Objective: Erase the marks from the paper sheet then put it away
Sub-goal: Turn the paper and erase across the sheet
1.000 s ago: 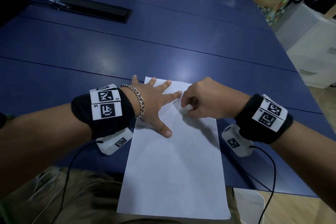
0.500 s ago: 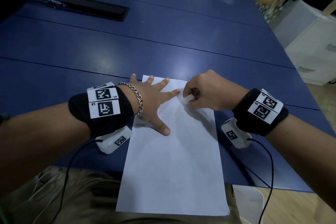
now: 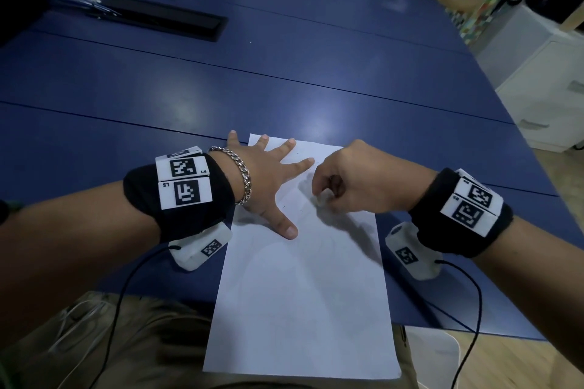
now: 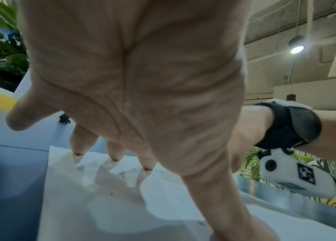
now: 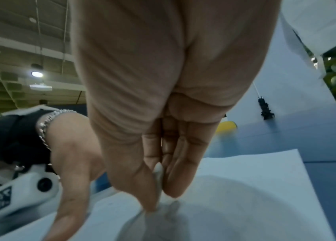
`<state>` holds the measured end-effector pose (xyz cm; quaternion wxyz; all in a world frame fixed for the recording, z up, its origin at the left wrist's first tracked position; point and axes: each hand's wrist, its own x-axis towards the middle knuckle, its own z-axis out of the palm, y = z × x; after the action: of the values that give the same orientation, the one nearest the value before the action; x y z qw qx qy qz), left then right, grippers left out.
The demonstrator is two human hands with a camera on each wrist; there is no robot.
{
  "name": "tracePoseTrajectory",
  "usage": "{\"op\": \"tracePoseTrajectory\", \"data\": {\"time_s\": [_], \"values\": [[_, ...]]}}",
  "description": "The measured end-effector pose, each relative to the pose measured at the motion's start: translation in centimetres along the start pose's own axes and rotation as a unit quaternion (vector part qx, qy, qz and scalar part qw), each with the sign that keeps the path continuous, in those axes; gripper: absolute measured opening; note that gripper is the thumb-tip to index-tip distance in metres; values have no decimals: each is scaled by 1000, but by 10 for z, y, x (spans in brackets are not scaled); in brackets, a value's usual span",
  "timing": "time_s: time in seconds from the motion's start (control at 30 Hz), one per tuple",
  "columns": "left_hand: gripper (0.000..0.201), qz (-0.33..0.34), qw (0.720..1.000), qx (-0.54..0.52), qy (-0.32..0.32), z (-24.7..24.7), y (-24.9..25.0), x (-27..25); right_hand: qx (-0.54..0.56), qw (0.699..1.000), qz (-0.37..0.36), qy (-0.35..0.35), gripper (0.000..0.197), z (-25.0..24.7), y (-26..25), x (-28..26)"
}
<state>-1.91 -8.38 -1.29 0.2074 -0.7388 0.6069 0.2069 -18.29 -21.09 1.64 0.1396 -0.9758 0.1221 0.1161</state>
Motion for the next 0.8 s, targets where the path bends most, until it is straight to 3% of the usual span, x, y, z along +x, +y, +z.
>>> {"op": "tracePoseTrajectory", "data": {"time_s": [0.2, 0.37, 0.5, 0.63, 0.8], "values": [[136, -2, 1000, 0, 4, 0, 0, 0, -20, 997, 37, 61, 20, -4, 9, 8], [136, -6, 1000, 5, 6, 0, 1, 1, -25, 999, 0, 25, 13, 1, -8, -4], [135, -8, 1000, 12, 12, 0, 1, 0, -20, 998, 39, 37, 21, -6, 6, -8], [135, -11, 999, 37, 33, -1, 2, 1, -13, 996, 73, 46, 11, 1, 13, -14], [144, 35, 998, 45, 7, -8, -9, -3, -15, 995, 77, 61, 13, 1, 16, -12]]}}
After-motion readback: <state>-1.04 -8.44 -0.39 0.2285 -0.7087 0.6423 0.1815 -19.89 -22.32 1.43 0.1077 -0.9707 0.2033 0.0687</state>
